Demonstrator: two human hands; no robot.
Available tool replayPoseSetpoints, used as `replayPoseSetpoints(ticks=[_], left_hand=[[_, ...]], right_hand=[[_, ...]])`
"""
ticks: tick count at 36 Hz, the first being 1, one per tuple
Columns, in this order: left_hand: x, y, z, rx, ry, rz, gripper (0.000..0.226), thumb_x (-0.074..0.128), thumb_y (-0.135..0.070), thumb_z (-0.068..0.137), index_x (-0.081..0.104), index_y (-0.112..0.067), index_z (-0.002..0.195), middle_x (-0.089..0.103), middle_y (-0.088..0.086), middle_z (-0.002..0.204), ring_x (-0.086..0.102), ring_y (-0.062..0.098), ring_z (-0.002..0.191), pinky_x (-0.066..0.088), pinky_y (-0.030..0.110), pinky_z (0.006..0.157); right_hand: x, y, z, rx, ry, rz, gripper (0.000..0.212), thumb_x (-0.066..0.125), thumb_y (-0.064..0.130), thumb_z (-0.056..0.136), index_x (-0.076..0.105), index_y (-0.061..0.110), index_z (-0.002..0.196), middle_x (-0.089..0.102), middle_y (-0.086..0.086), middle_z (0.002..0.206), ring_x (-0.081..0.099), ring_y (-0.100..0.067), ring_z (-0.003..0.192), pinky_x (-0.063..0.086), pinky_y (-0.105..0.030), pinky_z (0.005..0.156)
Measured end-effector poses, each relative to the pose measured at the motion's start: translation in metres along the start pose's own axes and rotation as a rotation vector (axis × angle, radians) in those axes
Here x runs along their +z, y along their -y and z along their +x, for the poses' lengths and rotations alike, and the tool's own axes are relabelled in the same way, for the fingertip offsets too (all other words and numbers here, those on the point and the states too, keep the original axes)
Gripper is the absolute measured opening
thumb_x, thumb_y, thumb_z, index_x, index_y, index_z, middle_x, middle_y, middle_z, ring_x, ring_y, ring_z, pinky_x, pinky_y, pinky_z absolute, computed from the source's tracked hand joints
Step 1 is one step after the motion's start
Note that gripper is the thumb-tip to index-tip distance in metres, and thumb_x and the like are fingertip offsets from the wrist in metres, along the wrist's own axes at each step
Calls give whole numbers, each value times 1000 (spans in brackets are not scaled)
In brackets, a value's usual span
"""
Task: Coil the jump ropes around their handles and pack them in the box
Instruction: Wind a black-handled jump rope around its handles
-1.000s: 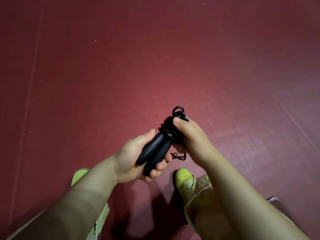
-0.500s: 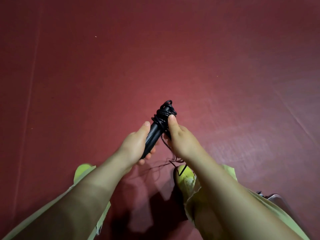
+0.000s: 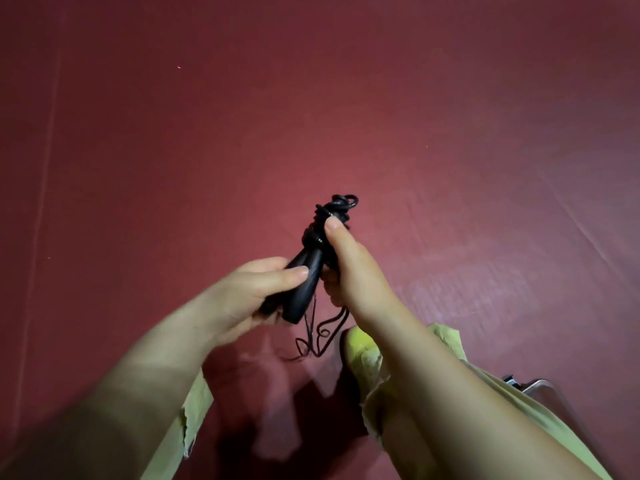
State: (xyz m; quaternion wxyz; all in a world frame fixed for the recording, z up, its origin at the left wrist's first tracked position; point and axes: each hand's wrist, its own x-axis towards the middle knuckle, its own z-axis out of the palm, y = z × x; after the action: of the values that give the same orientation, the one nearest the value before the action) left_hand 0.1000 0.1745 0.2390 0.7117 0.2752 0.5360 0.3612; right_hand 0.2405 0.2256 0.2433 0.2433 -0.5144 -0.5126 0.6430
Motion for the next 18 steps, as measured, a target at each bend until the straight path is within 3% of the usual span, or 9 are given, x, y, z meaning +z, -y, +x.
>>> replayPoseSetpoints(ticks=[2, 4, 7, 10, 14, 16, 18], left_hand=[[-3, 4, -4, -132, 325, -214, 46, 78, -48, 61, 75, -11, 89, 71, 11, 84, 66, 23, 74, 51, 40, 79], [-2, 12, -3, -165, 643, -391, 67, 66, -63, 72, 70, -5, 107, 71, 14, 98, 68, 27, 88, 50, 45, 89], [3, 20, -1, -150, 858, -630, 76, 45, -64, 88, 55, 4, 121, 67, 17, 102, 65, 29, 91, 48, 46, 91], [2, 22, -2, -191, 895, -753, 73, 40, -65, 89, 56, 2, 114, 61, 11, 85, 60, 19, 65, 51, 34, 70], [-5, 15, -4, -288, 798, -733, 68, 34, -66, 86, 60, -5, 100, 55, 3, 71, 44, 9, 48, 42, 23, 49], [-4, 9, -8, -315, 686, -689, 66, 35, -66, 86, 62, -7, 93, 52, 1, 66, 35, 7, 44, 37, 20, 43], [-2, 3, -11, -328, 511, -591, 66, 33, -68, 85, 62, -10, 83, 47, 0, 61, 33, 5, 39, 29, 16, 38]], right_hand=[[-1, 4, -1, 7, 36, 156, 44, 44, 66, 72, 53, 23, 68, 38, 2, 55, 31, -10, 42, 19, -26, 45], [-2, 5, -1, -25, 78, 266, 46, 41, 60, 74, 53, 15, 77, 42, -1, 53, 37, -12, 43, 26, -24, 43], [-3, 6, -2, -43, 136, 379, 44, 40, 53, 75, 54, 13, 83, 53, 4, 54, 48, -9, 46, 38, -19, 44], [-1, 8, -3, -68, 175, 358, 40, 38, 53, 77, 51, 16, 84, 53, 7, 55, 47, -4, 43, 37, -17, 41], [-3, 8, 0, -38, 193, 143, 62, 31, 69, 82, 51, 11, 91, 41, 0, 56, 35, -11, 44, 27, -24, 45], [-5, 8, 0, -22, 185, 17, 75, 25, 78, 86, 54, 9, 86, 43, 0, 52, 36, -14, 46, 29, -27, 48], [-6, 10, -3, -35, 160, -121, 75, 15, 71, 88, 52, 7, 71, 43, 2, 48, 38, -13, 44, 31, -27, 48]])
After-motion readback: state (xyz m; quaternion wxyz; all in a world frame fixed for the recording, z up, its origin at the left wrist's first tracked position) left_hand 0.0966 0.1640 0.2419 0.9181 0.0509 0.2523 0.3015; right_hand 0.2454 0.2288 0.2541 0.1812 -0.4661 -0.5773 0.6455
